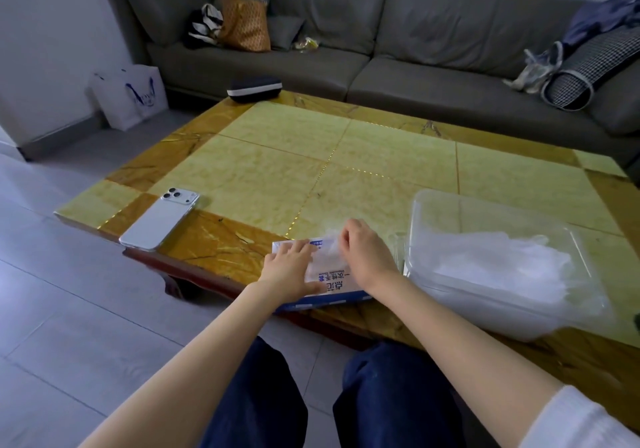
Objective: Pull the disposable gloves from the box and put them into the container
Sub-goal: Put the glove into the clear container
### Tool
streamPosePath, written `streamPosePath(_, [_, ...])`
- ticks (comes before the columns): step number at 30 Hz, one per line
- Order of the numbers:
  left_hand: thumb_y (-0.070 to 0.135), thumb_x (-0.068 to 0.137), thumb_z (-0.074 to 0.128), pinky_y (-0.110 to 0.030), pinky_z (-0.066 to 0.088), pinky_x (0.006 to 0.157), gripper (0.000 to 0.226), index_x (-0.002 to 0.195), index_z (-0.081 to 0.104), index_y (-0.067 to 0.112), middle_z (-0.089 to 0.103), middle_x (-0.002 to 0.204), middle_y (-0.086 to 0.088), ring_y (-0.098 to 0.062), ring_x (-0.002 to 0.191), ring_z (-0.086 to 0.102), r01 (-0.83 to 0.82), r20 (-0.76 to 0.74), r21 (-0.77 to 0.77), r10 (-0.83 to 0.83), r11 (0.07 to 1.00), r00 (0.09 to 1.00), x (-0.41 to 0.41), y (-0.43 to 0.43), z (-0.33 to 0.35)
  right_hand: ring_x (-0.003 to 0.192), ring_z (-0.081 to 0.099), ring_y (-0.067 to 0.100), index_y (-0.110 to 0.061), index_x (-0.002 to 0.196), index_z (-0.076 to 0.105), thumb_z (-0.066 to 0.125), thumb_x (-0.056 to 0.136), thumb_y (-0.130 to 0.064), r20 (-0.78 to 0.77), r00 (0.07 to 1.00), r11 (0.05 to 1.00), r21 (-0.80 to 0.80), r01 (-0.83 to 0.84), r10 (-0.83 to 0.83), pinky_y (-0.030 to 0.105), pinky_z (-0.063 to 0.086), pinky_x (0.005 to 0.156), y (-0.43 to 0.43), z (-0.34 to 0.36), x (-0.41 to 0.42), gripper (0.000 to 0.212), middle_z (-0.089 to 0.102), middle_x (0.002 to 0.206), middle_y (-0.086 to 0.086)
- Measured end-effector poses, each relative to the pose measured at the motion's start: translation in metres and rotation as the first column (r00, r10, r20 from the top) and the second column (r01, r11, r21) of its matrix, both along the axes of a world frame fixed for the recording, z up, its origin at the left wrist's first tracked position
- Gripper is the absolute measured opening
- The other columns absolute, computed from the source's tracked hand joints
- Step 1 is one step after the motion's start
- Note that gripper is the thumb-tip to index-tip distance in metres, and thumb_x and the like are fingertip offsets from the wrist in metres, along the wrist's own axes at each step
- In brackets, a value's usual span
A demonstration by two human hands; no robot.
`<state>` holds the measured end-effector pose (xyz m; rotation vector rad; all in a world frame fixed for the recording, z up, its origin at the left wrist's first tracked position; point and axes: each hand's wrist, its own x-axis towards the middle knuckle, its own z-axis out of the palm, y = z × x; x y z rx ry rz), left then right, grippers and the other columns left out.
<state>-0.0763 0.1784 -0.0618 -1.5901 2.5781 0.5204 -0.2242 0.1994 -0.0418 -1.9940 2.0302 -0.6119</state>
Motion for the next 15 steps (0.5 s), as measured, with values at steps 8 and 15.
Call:
streamPosePath(8, [0.052, 0.083, 0.061, -0.044, 0.026, 0.11, 0.077, 0.146, 0.025, 0.023, 0.019, 0.154, 0.004, -0.022, 0.141, 0.02, -0.006, -0.025, 0.006, 0.006, 1.0, 1.0, 0.0, -0.001, -0.002, 0.067, 0.052, 0.027, -0.012, 0.086, 0.036, 0.033, 0.1, -0.011, 0.213, 0.966, 0.947, -0.252, 0.201, -0.148, 0.042, 0.05, 0.061, -0.001, 0.031, -0.017, 0.014, 0.046, 0.091, 0.011])
streamPosePath(15, [0.047, 0.084, 0.063, -0.042, 0.028, 0.108, 0.074, 0.144, 0.028, 0.02, 0.024, 0.152, 0.002, -0.024, 0.139, 0.023, 0.019, -0.067, 0.1, -0.012, 0.995, 0.998, 0.003, -0.003, 0.01, 0.069, 0.044, 0.019, -0.009, 0.089, 0.045, 0.039, 0.099, -0.012, 0.06, 0.992, 0.843, -0.522, 0.127, -0.112, 0.024, 0.028, 0.052, -0.005, 0.101, -0.036, 0.012, 0.047, 0.089, 0.007])
